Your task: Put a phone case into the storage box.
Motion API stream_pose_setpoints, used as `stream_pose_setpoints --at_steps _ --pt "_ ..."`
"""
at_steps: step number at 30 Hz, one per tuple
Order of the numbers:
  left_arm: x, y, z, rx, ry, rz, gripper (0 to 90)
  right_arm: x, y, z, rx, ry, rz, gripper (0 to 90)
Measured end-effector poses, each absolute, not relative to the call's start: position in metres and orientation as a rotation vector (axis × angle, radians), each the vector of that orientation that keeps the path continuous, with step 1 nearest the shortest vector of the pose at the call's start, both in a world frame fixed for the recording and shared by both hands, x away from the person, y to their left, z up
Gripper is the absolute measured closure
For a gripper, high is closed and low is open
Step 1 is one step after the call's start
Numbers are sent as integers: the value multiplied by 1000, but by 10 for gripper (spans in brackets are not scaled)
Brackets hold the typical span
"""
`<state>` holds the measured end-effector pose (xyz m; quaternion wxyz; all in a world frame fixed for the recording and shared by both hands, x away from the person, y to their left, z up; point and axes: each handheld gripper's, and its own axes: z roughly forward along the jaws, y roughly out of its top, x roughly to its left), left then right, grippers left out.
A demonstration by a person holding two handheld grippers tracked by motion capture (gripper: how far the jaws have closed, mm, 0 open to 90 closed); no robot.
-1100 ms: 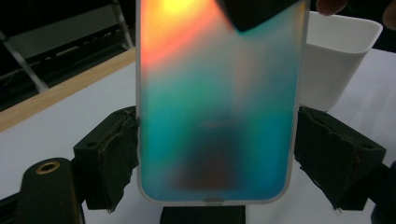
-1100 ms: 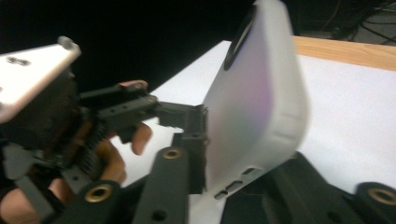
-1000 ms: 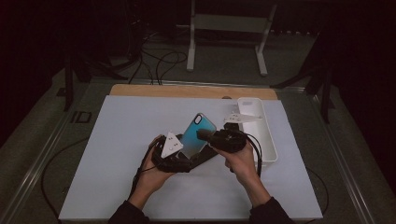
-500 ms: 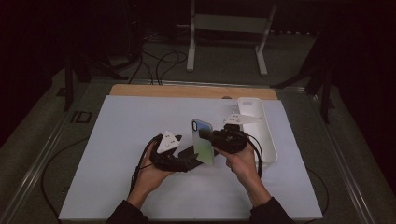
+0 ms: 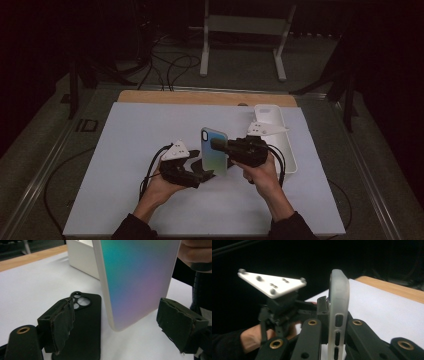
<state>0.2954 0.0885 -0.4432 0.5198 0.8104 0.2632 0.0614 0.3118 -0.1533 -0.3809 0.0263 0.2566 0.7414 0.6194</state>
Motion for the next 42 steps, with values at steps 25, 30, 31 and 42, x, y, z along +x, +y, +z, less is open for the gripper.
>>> stream_pose_setpoints --at_steps 25,30,31,42 --pt "291 91 -442 1916 450 22 744 310 -156 -380 622 2310 1927 646" --pt "292 91 -443 1928 447 9 771 310 -153 -379 601 2329 1917 627" --pt "292 92 -442 1926 440 -2 779 310 -154 -378 597 2331 1924 624" --pt "292 97 -441 1928 474 54 812 309 -155 -380 619 2375 1804 296"
